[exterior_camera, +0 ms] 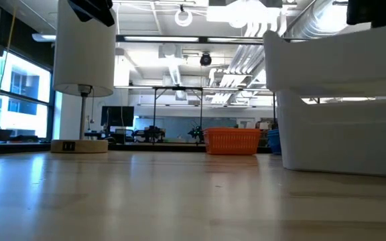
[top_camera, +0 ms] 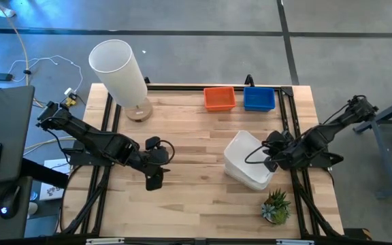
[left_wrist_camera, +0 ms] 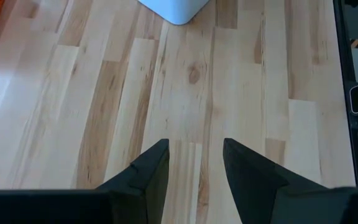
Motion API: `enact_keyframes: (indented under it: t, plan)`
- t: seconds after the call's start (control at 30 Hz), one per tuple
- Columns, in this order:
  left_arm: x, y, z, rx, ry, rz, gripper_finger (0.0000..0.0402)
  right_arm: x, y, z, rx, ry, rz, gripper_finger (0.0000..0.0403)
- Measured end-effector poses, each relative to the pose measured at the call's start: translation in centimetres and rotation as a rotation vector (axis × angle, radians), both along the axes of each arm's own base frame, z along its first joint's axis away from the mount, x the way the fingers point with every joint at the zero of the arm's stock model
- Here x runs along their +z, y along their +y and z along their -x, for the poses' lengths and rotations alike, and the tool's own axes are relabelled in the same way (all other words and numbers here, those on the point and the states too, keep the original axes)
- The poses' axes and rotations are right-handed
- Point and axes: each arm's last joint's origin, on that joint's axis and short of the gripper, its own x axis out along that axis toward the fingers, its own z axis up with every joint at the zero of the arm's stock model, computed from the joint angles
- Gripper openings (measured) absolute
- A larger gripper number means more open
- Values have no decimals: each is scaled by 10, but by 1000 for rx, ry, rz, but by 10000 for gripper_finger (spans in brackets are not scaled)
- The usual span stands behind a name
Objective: Stack baskets by color
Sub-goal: Stack the left white bin on top of the other white bins
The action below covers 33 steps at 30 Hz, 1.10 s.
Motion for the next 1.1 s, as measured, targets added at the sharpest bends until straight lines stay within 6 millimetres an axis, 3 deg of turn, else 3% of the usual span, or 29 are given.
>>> enact_keyframes:
  t: [0.33, 0.8, 1.1]
  plan:
    - [0, 4, -2, 22, -4, 5, 137, 5, 6, 10, 54, 42, 6, 0]
    - [0, 9, -3, 40, -4, 7, 137, -19, 8, 11, 43, 81, -6, 0]
    - [0, 9, -3, 40, -4, 7, 137, -20, 8, 11, 38, 76, -9, 5]
